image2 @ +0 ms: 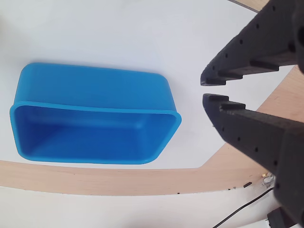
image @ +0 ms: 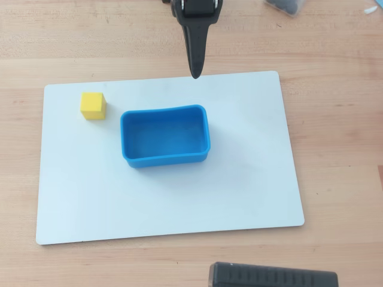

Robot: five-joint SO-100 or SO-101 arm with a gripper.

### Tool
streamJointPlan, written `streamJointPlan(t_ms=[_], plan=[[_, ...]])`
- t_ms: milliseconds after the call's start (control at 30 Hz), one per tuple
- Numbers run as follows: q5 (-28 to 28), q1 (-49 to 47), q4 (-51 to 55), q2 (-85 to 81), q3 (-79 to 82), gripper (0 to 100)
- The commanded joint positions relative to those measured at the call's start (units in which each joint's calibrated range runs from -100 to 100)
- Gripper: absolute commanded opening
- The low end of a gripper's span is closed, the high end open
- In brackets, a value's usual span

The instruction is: Pick up yellow cube and drop it in the blue rectangular bin

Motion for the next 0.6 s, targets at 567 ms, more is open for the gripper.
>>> streamJointPlan(t_ms=[567], plan=[[2.83, 8.13, 5.91, 5.88, -14.16, 0]])
